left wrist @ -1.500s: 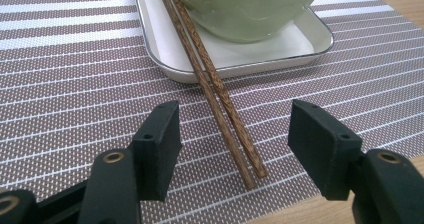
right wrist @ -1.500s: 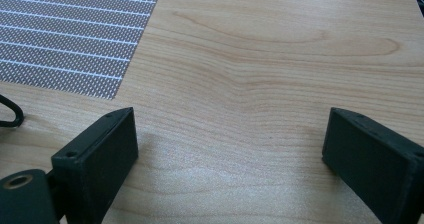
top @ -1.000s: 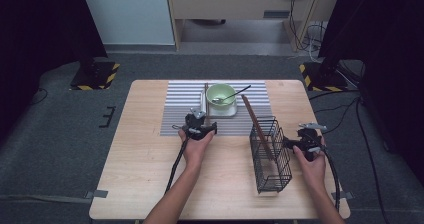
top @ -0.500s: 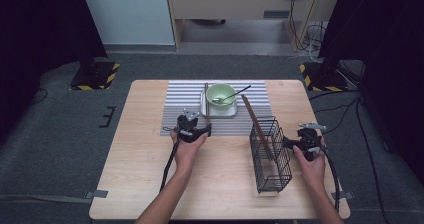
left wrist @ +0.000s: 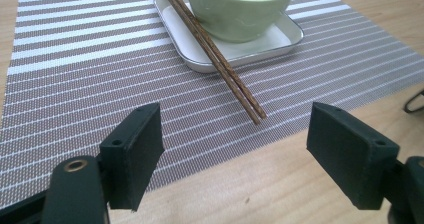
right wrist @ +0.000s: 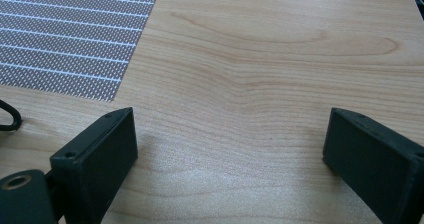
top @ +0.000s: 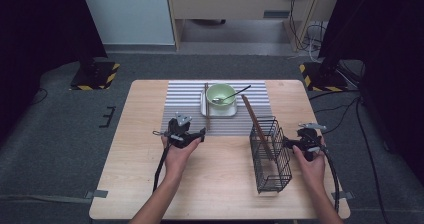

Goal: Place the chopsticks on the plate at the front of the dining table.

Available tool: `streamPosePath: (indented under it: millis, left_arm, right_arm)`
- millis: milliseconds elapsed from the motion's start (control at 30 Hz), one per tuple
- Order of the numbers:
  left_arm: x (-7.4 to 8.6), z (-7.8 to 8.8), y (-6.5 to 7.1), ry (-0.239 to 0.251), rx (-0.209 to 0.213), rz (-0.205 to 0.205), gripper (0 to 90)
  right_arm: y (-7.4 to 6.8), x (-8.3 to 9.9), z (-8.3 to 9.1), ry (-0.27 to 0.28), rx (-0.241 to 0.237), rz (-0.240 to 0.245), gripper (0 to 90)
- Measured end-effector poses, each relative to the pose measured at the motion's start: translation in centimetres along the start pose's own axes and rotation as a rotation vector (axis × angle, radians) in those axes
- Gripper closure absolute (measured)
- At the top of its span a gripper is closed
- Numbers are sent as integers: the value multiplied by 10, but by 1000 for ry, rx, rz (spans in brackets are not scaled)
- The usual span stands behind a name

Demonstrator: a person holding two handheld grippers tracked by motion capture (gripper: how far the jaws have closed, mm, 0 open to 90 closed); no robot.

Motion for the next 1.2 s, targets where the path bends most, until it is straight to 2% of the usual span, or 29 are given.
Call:
streamPosePath:
  millis: [167, 300, 500, 767, 1000, 1200]
  left_arm:
    - [9, 14, 2, -1, 14, -31, 188]
    - [18, 21, 1, -10, 32, -31, 165]
    - [35, 31, -6, -21, 28, -42, 144]
    - [60, 36, -13, -49, 26, -57, 130]
    - [77, 39, -20, -60, 29, -42, 128]
    - [91, 40, -25, -82, 25, -47, 126]
  right_arm:
    - [0, 0, 0, 0, 2, -2, 73]
    - [0, 0, 0, 0, 6, -6, 73]
    - [0, 0, 0, 0, 7, -8, 73]
    - [-1, 1, 0, -1, 8, -11, 73]
    - [-1, 1, 1, -1, 9, -12, 73]
    - [-1, 1, 1, -1, 9, -14, 73]
Point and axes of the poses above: each handheld gripper's, and its own axes: z roughly backward along the jaws, x roughly out of its underside, y roughly to its right, the point moved 8 cm from there along -z, roughly forward along the jaws, and after that the axes turned 7 degrees about -y, right-handed, at the moved point
